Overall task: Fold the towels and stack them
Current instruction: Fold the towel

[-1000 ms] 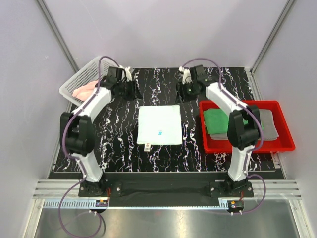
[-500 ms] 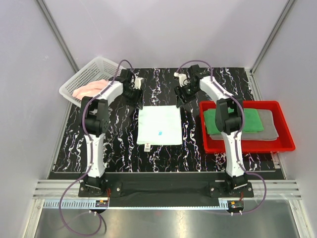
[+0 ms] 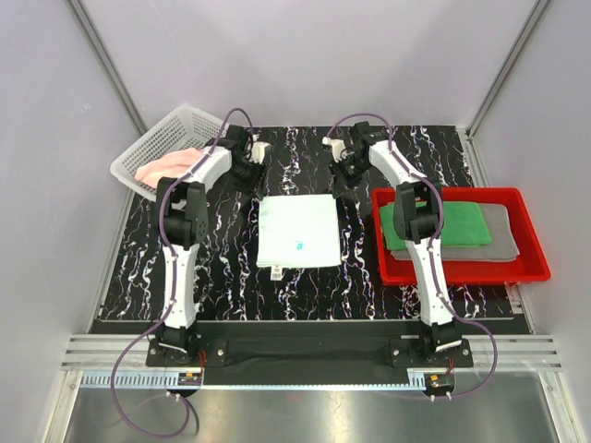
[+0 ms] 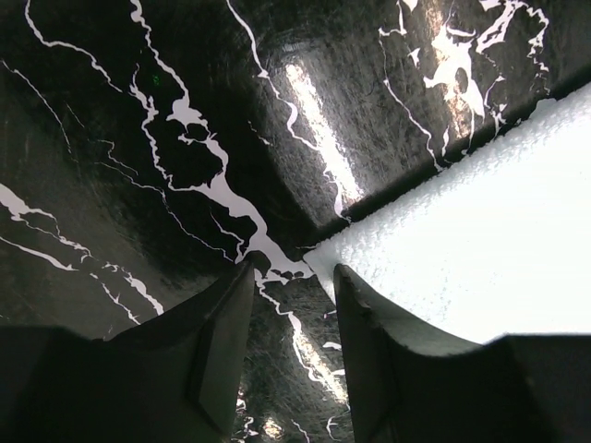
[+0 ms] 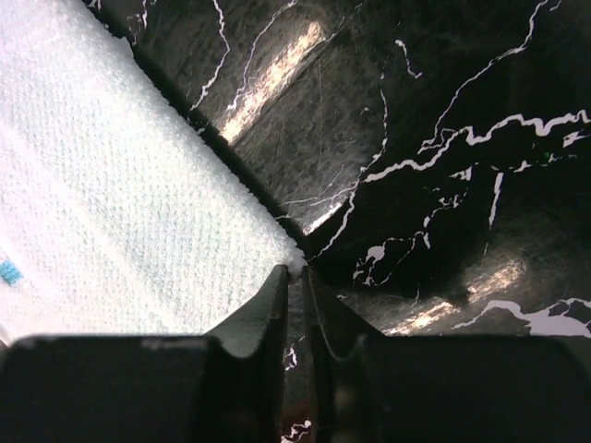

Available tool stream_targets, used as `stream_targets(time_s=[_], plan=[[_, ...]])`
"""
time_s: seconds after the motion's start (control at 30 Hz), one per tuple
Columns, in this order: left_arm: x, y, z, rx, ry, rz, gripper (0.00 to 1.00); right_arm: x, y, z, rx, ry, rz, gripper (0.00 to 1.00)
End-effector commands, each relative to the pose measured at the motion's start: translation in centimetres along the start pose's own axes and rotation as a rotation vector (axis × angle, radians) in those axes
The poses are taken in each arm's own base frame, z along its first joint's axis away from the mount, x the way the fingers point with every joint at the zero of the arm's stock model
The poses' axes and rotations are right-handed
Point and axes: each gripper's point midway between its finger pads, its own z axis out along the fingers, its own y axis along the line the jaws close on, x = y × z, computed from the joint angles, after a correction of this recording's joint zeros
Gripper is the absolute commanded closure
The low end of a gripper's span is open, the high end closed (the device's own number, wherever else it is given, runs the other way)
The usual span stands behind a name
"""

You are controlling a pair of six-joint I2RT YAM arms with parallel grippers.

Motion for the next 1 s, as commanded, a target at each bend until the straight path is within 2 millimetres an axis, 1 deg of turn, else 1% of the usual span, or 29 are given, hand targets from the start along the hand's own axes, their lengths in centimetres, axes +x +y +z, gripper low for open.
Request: stream_targets(time_s=[0.0,0.07,0.17,0.23,0.3,0.4,0.47,0.53,0.67,0.8,0.83,0.87,0.97], plan=[[-0.5,1.3,-0.1,-0.047,0.0,0.041,0.55,-0.3,0.0,-0.1,-0.031,0.001,-0.024,0.84],[-0.6,1.6,0.0,-0.06,0.002,0.05,0.55,-0.3,0.0,-0.1,-0.034,0.003,-0.024,0.91],[-0.5,1.8,0.2,-0.064,0.017,0.058,0.55,-0.3,0.1,0.0,-0.047,0.006,-0.027,0.96],[-0.6,1.5,0.3,-0.042,0.017,0.066,0.55,-0.4,0.3,-0.2,-0.056,0.007,-0.033,1.0],[-1.0,0.9,0.3,-0.006,-0.001,0.081,0.55,-0.4,0.3,-0.1,-0.059,0.006,-0.036,1.0],[-1.2,0.6,0.4,0.019,-0.007,0.094,0.55,-0.5,0.3,-0.1,-0.057,0.003,-0.042,1.0],[-0.8,0.5,0.5,0.035,0.011,0.098,0.55,-0.5,0.2,-0.2,-0.051,0.0,-0.044,1.0],[-0.4,-0.2,0.8,0.077,0.023,0.105,0.55,-0.6,0.1,-0.2,-0.047,-0.002,-0.045,1.0],[0.3,-0.5,0.9,0.102,0.043,0.118,0.55,-0.7,-0.1,-0.3,-0.036,-0.005,-0.043,1.0],[-0.1,-0.9,0.8,0.127,0.031,0.118,0.56,-0.8,0.0,-0.3,-0.034,-0.009,-0.044,1.0],[0.1,-0.9,1.1,0.13,0.04,0.113,0.56,-0.7,0.0,-0.3,-0.034,-0.01,-0.042,1.0],[-0.1,-1.1,1.1,0.134,0.038,0.115,0.57,-0.9,0.2,-0.4,-0.04,-0.014,-0.045,1.0],[0.1,-1.5,1.4,0.135,0.056,0.12,0.59,-1.2,0.5,-0.6,-0.049,-0.028,-0.055,1.0]])
